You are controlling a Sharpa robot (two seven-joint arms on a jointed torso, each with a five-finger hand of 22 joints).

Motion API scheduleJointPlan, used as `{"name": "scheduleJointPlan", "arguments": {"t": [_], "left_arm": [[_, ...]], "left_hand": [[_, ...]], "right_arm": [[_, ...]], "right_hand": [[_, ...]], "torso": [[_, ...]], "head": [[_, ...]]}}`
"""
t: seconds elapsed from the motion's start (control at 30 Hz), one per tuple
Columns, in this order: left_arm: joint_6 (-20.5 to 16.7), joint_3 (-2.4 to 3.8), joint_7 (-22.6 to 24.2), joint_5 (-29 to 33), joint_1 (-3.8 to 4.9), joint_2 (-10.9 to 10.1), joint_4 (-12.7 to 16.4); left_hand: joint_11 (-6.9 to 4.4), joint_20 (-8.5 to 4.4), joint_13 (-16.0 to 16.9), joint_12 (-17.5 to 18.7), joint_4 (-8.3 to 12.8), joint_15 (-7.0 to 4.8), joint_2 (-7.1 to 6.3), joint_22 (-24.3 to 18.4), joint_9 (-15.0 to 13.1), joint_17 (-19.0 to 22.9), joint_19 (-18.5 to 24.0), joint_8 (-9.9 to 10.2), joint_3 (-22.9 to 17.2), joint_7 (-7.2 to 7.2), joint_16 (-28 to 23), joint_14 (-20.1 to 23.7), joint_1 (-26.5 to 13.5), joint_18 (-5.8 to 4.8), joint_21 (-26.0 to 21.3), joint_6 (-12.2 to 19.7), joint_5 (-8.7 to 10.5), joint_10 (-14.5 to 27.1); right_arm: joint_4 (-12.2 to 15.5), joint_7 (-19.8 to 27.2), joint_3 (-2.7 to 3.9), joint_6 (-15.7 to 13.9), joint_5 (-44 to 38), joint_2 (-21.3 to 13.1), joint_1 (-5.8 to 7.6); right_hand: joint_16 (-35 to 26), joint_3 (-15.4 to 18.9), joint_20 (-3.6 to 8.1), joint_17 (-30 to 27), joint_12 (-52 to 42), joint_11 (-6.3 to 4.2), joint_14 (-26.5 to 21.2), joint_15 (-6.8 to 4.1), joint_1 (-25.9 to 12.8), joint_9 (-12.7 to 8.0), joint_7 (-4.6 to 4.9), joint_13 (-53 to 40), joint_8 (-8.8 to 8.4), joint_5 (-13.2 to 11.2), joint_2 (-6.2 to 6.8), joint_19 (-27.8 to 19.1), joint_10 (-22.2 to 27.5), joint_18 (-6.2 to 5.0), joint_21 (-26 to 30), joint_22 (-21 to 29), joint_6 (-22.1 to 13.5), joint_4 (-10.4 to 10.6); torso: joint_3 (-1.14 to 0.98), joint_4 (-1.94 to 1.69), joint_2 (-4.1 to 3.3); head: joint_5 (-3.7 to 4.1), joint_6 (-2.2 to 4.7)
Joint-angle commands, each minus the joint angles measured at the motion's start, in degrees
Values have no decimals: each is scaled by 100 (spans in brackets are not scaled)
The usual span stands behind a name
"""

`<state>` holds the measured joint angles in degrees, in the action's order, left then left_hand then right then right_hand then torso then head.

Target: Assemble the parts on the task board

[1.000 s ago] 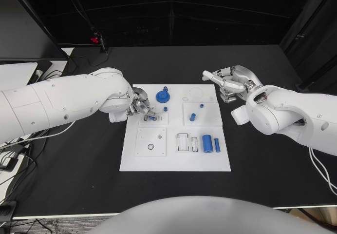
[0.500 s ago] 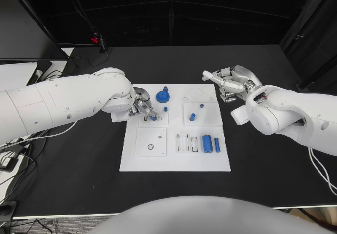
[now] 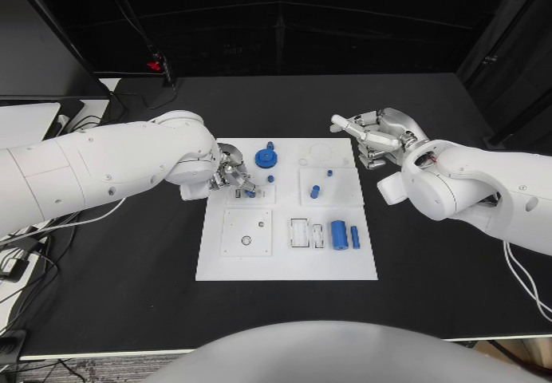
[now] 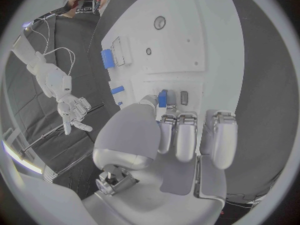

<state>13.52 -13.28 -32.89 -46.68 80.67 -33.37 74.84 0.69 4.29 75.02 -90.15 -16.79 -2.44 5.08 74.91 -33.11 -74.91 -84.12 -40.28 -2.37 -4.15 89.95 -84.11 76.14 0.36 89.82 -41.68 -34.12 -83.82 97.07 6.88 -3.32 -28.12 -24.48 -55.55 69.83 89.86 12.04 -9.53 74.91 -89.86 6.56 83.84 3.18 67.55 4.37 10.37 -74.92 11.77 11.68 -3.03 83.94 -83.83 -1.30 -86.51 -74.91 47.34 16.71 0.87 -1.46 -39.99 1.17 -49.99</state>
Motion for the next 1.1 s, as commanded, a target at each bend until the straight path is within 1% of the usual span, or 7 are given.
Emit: {"name": "scheduleJointPlan", "arguments": {"t": [0.03, 0.47, 0.63, 0.73, 0.93, 1.0, 1.1], "left_arm": [[134, -17, -154, -34, -17, -6, -13], [135, -18, -164, -35, -17, -15, -14], [164, -18, -160, -35, -18, 5, -31], [186, -18, -167, -36, -19, 24, -47], [223, -18, -173, -72, -25, 60, -80], [221, -18, -166, -127, -27, 62, -82], [225, -18, -149, -200, -30, 63, -85]], "left_hand": [[-16, -28, 1498, 15, -2, -27, 52, 1509, 7, -1509, -588, 34, -21, 2, 5, -589, 15, -36, 18, 3, 36, -618], [-13, -27, 1498, 15, 1, -24, 55, 1509, 4, -1509, -588, 44, -25, 0, 5, -589, 5, -36, 18, 12, 45, -618], [-2, -22, 1498, 15, 3, -18, 40, 1509, -9, -1509, -588, 70, -19, -13, 5, -589, -29, -36, 18, 40, 103, -618], [5, -19, 1498, 15, 1, -14, 41, 1509, -16, -1509, -588, 83, -18, -20, 5, -589, -51, -36, 18, 53, 138, -618], [24, -8, 1498, 15, -1, 1, 61, 1509, -19, -1509, -588, 133, -15, -41, 5, -589, -118, -36, 18, 95, 263, -618], [29, -4, 1498, 15, -2, 5, 65, 1509, -20, -1509, -588, 141, -10, -46, 5, -589, -140, -36, 18, 97, 297, -618], [33, -1, 1498, 15, -1, 8, 64, 1509, -23, -1509, -588, 149, -5, -49, 5, -589, -157, -36, 18, 99, 335, -618]], "right_arm": [[14, 72, 3, 54, 90, 4, 7], [14, 77, 2, 52, 106, 2, 7], [14, 78, 2, 58, 110, 8, 7], [15, 74, 2, 63, 115, 5, 7], [27, 72, 2, 72, 161, -1, 7], [29, 72, 2, 73, 168, 0, 7], [30, 71, 2, 73, 175, 0, 7]], "right_hand": [[14, 31, 5, 1509, -14, -15, 616, -1, -37, -6, 10, -1508, 33, 32, -33, 292, -617, 8, 23, -1349, -48, 4], [14, 31, 5, 1509, -14, -15, 616, -1, -37, -6, 10, -1508, 33, 32, -33, 292, -617, 8, 23, -1349, -48, 4], [14, 31, 5, 1509, -14, -15, 616, -1, -37, -6, 10, -1508, 33, 32, -33, 292, -617, 8, 23, -1349, -48, 4], [14, 37, 7, 1509, -14, -16, 616, -2, -45, -6, 10, -1508, 39, 35, -40, 294, -617, 9, 20, -1350, -50, 2], [14, 41, 8, 1509, -14, -17, 616, -3, -49, -5, 8, -1508, 44, 36, -44, 296, -617, 10, 17, -1351, -49, 2], [14, 41, 8, 1509, -14, -17, 616, -3, -50, -5, 8, -1508, 46, 36, -45, 296, -617, 10, 18, -1351, -48, 2], [14, 42, 8, 1509, -14, -17, 616, -3, -51, -5, 8, -1508, 47, 36, -46, 295, -617, 10, 18, -1351, -47, 2]], "torso": [[2, 4, 0], [-1, 2, -2], [6, 6, -4], [1, 1, -3], [-7, -5, -6], [-7, -3, -4], [1, 6, -1]], "head": [[-3, -1], [-5, -1], [-13, -1], [-9, -1], [-47, -1], [-56, -1], [-56, -1]]}}
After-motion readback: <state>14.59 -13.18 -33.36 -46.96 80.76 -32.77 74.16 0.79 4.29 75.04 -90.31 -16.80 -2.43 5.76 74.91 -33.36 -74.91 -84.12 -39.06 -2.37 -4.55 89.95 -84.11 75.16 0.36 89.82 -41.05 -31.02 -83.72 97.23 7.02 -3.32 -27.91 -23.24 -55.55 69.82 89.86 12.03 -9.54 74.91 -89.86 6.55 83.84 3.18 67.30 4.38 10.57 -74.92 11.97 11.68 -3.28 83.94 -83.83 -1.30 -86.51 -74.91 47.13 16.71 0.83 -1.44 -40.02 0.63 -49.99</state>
